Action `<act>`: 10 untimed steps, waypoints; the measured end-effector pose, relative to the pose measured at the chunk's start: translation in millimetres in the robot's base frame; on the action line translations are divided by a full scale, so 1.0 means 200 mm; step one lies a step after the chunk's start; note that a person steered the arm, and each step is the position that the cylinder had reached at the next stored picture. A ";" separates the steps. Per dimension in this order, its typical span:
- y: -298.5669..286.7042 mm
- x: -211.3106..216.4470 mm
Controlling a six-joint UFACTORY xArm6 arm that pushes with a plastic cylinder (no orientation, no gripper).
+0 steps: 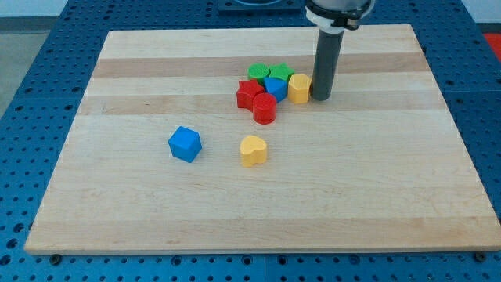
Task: Place the blue cube along with a yellow heart
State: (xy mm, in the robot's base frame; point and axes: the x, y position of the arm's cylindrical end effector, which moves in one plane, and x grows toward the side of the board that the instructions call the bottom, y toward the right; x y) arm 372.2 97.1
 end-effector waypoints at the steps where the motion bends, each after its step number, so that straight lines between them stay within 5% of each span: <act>1: 0.00 0.00; 4: 0.00 0.13; 7: -0.04 0.69; 10: -0.57 0.81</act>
State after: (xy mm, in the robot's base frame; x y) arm 534.4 -16.1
